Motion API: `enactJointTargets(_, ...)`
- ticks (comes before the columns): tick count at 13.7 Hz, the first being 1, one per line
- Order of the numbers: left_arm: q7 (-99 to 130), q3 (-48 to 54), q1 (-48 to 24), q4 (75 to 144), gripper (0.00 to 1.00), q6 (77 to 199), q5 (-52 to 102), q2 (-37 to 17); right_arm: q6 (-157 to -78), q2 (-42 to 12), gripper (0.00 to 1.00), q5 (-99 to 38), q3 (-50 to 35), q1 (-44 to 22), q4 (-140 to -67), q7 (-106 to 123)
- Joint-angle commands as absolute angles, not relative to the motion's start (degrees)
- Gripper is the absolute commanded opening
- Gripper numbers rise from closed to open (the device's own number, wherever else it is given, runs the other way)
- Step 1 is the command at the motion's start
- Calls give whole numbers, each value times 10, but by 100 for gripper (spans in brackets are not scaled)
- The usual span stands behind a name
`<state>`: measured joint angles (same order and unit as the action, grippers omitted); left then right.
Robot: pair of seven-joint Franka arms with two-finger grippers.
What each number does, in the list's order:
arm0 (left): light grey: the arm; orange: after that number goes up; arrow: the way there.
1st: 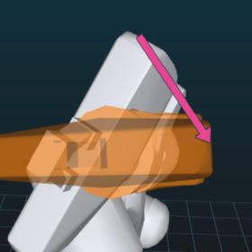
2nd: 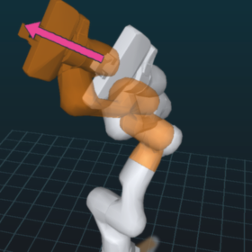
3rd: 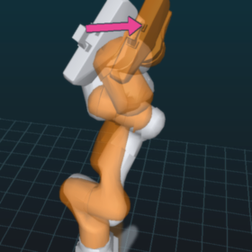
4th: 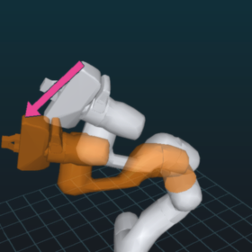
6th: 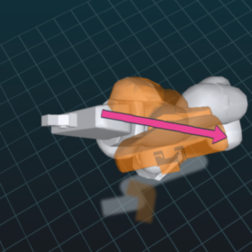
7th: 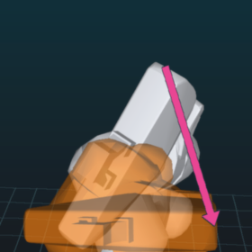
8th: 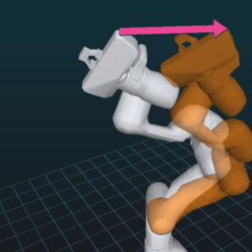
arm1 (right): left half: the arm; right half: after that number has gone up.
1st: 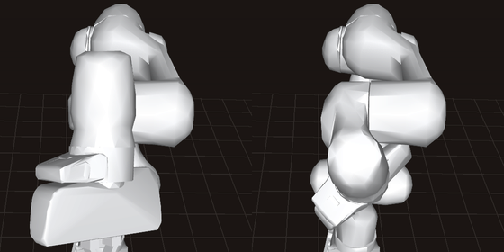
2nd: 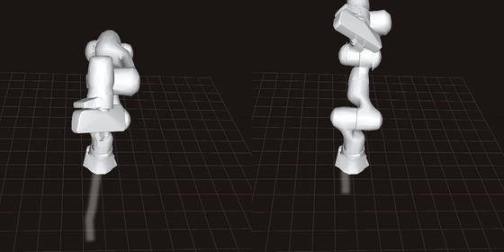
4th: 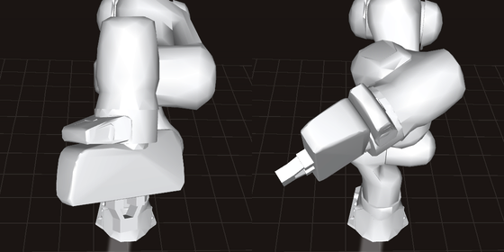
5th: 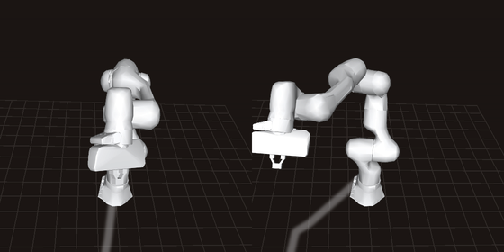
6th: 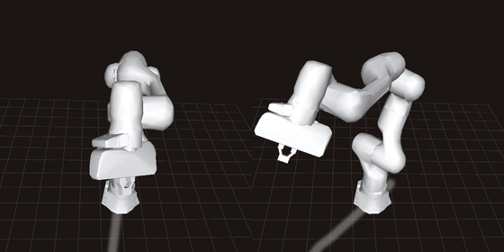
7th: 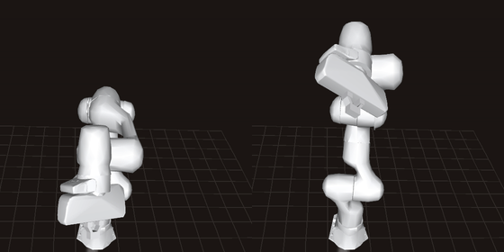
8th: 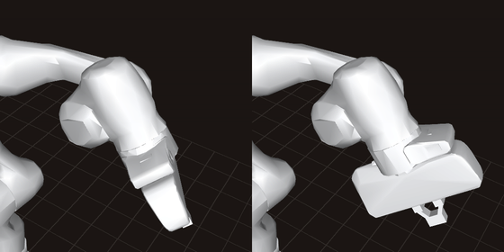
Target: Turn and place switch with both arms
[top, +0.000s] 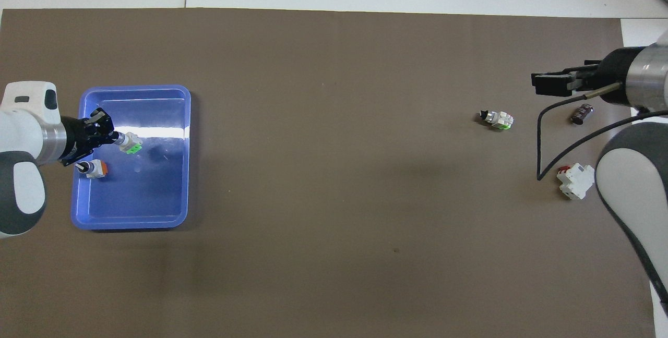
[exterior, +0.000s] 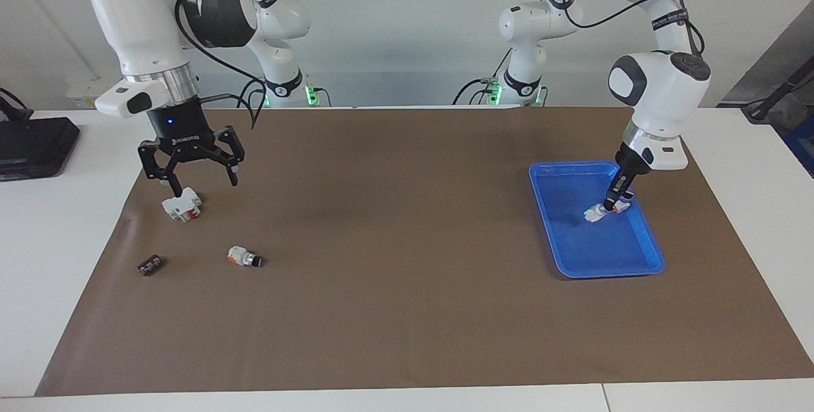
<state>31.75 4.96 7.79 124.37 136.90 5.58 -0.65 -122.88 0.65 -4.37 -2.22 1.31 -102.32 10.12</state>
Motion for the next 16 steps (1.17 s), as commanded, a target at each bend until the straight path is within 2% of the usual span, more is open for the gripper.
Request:
enactJointTargets(1,228,55,91,1254,0,1390,44,-8,-1160,8,100,-20,-22,24,-986,33)
enactJointTargets(8,114,55,110,1308,0,1409,44,10,-972,3,100,-18,-18,74,-883,1)
enactJointTargets(9,98,55,111,1304,14,1408,44,9,-956,3,100,-16,-18,76,-880,1)
enactJointTargets(11,68,55,111,1280,50,1396,44,1,-932,3,100,-12,-18,83,-887,-2)
enactJointTargets(12,66,55,110,1259,58,1383,44,-4,-929,6,100,-12,-18,83,-895,-6)
enactJointTargets(16,67,57,96,1089,62,1241,43,-62,-914,11,100,-12,-19,76,-905,-39)
